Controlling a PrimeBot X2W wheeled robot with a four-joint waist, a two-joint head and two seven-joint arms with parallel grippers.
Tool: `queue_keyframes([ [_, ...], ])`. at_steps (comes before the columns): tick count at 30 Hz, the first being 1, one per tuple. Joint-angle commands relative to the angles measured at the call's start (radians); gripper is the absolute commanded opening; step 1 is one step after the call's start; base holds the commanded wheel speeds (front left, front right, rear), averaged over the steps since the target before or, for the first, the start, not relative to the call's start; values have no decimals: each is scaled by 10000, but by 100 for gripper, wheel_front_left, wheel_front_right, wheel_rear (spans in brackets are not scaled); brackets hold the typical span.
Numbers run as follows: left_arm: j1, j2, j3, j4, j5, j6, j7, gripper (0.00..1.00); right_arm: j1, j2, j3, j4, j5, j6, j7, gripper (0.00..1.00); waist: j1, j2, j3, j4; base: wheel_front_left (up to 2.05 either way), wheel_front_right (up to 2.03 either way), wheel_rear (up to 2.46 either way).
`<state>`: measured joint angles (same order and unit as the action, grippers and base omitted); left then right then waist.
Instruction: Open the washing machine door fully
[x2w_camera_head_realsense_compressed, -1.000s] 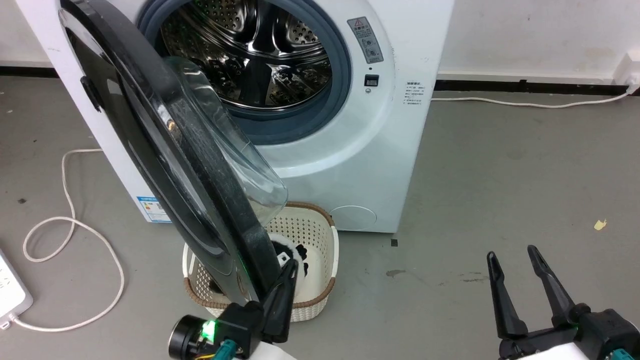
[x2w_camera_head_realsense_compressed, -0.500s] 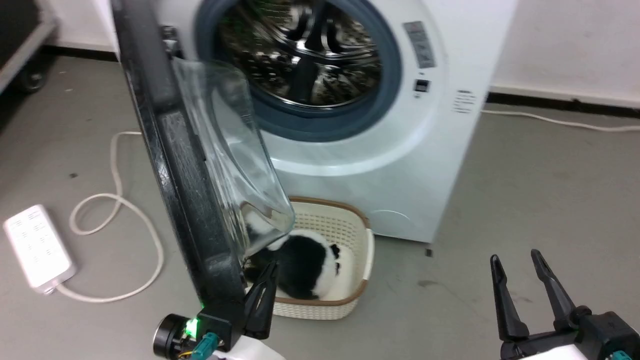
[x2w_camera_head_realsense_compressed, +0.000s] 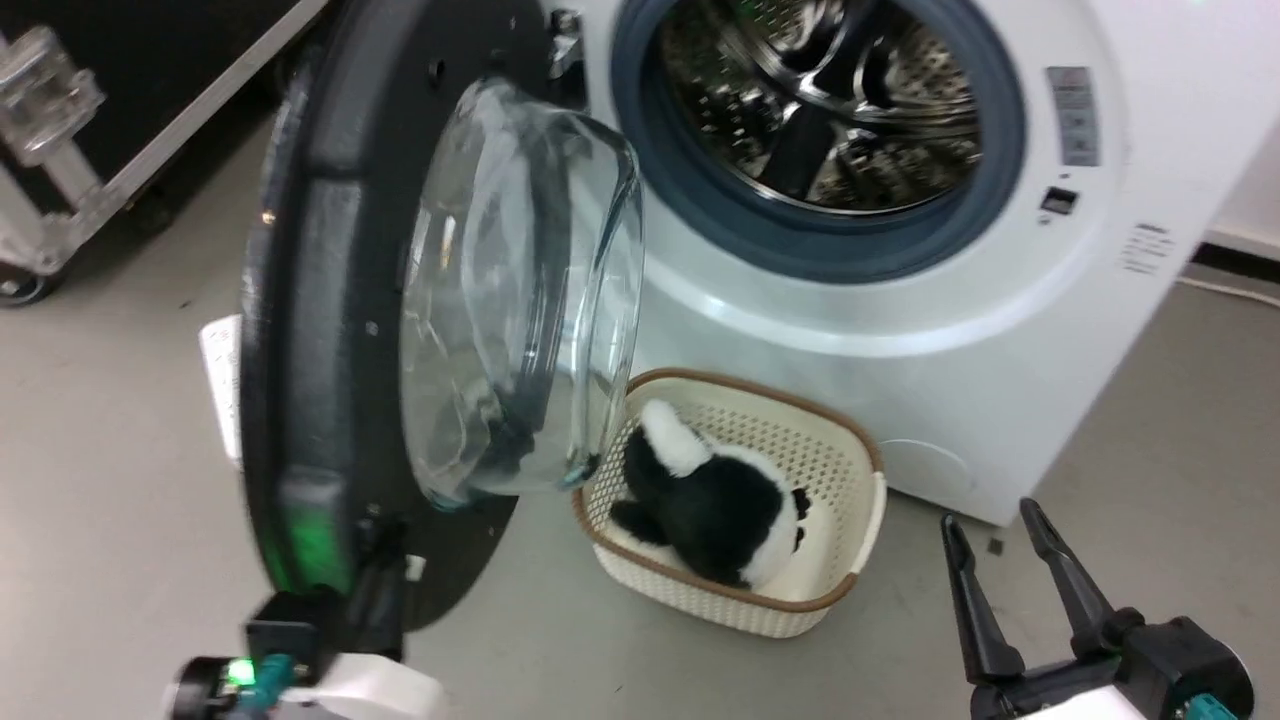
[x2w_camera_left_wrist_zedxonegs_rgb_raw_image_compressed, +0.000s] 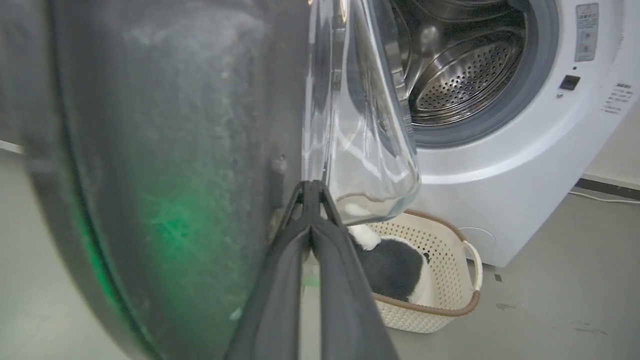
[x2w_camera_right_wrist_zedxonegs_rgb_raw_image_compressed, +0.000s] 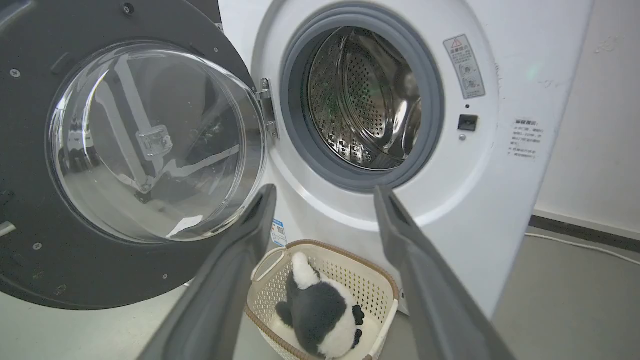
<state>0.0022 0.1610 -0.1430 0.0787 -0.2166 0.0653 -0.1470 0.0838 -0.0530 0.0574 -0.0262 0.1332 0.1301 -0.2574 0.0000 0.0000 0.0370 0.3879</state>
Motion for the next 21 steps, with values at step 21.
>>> queue_keyframes([
  [21, -2056, 2729, 4094, 2964, -2546, -167, -463, 0, -856, 28, 49, 104, -839, 6, -43, 100, 0, 0, 1859, -643, 0, 0, 0],
])
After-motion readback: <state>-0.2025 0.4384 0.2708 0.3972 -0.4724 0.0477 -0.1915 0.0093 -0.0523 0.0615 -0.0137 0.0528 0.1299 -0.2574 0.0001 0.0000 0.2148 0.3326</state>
